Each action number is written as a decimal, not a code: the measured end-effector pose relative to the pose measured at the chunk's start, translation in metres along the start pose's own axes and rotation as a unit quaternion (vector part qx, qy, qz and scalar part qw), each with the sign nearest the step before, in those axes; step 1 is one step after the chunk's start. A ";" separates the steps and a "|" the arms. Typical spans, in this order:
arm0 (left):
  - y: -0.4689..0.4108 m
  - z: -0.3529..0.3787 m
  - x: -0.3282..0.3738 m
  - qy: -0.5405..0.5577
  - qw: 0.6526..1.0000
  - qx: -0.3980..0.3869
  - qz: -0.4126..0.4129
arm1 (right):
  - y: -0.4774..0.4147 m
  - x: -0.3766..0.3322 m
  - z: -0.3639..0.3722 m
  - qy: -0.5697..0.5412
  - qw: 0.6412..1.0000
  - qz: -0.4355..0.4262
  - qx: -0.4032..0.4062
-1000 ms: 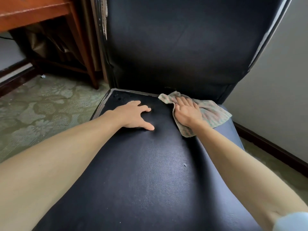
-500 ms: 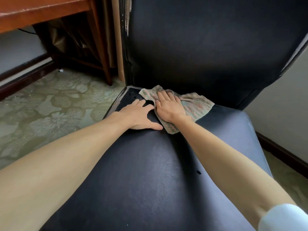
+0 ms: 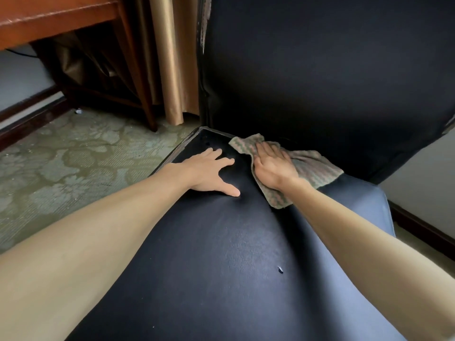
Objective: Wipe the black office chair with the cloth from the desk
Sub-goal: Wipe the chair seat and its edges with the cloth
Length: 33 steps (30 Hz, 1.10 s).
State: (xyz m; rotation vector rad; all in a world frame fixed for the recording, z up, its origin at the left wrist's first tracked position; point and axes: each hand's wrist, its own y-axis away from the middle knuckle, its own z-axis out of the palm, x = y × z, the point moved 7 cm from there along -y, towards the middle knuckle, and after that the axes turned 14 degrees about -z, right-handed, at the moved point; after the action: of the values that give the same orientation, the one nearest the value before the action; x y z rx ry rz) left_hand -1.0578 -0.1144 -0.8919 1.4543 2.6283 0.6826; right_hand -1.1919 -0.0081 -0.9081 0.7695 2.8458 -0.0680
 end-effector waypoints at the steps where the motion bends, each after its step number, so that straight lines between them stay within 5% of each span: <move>1: -0.002 0.000 0.001 0.004 1.000 0.001 0.006 | -0.012 -0.008 0.001 0.002 1.000 -0.018 -0.008; 8: -0.008 0.001 0.002 0.014 0.999 0.022 0.030 | -0.034 -0.019 0.003 -0.011 0.998 -0.056 -0.008; 23: 0.004 -0.009 -0.008 -0.055 0.998 0.012 -0.004 | 0.043 0.013 -0.005 0.014 1.000 0.025 0.006; 33: 0.003 -0.008 -0.004 -0.056 0.998 -0.015 -0.010 | -0.034 -0.015 -0.002 0.017 0.998 -0.042 -0.041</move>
State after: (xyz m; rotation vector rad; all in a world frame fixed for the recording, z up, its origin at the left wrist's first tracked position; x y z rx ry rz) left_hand -1.0550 -0.1191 -0.8840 1.4136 2.5337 0.6165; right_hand -1.1963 -0.0443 -0.9037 0.6396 2.8927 0.0498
